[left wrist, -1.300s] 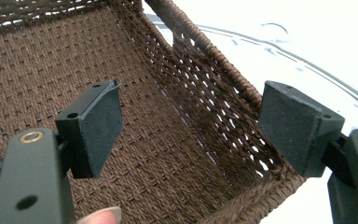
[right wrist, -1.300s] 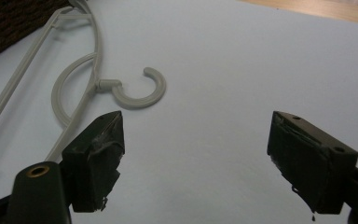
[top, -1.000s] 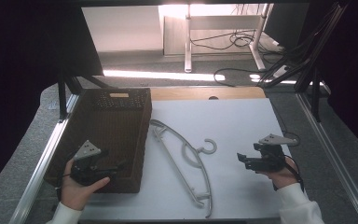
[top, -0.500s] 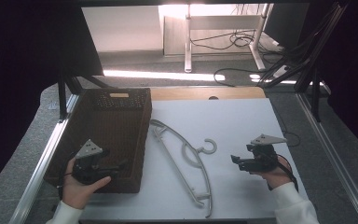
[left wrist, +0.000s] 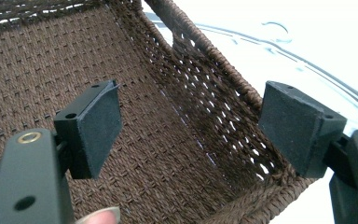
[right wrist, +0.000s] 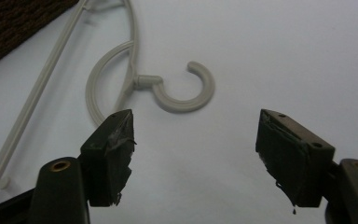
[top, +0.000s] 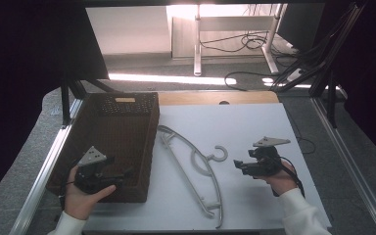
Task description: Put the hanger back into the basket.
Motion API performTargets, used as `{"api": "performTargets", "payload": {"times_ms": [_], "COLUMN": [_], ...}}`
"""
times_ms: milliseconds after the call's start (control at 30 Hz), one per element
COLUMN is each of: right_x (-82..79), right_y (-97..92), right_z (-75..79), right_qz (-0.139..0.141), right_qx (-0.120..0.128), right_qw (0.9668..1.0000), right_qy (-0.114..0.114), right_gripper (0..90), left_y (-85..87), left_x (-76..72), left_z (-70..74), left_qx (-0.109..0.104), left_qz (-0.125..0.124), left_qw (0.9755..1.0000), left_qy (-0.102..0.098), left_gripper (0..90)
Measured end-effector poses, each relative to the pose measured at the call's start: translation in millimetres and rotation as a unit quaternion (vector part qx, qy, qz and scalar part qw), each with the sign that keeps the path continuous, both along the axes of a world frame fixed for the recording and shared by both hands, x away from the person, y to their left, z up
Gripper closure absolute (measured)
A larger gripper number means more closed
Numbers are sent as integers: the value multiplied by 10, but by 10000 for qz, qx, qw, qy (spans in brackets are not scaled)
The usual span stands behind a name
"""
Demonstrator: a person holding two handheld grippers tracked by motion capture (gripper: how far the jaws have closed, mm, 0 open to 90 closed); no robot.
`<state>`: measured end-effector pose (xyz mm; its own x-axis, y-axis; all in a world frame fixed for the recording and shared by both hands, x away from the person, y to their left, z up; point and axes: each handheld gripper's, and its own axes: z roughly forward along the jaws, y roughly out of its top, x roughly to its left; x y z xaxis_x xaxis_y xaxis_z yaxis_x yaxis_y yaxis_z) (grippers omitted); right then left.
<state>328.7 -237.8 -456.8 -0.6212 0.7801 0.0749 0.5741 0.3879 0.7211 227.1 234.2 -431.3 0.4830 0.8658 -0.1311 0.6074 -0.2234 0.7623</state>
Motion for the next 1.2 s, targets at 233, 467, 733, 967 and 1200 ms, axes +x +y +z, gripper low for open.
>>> {"api": "performTargets", "payload": {"times_ms": [233,467,733,967,1200], "right_x": [64,194,277,277,278], "right_y": [242,576,777,903,992], "right_z": [-20,-66,-125,-215,-311], "right_qz": [101,287,375,444,392], "right_qx": [-133,-246,-297,-561,-764], "right_qw": [9996,9981,9969,9947,9928], "right_qy": [229,483,627,737,833], "right_gripper": [353,386,399,419,442], "left_y": [3,2,5,-24,-39], "left_x": [-4,0,-5,-15,-15], "left_z": [18,5,-2,2,-10], "left_qx": [-46,-26,-25,-1,16], "left_qz": [-9,-37,-21,-83,-85], "left_qw": [10000,10000,10000,10000,10000], "left_qy": [-22,22,44,41,25], "left_gripper": [206,205,205,203,204]}}
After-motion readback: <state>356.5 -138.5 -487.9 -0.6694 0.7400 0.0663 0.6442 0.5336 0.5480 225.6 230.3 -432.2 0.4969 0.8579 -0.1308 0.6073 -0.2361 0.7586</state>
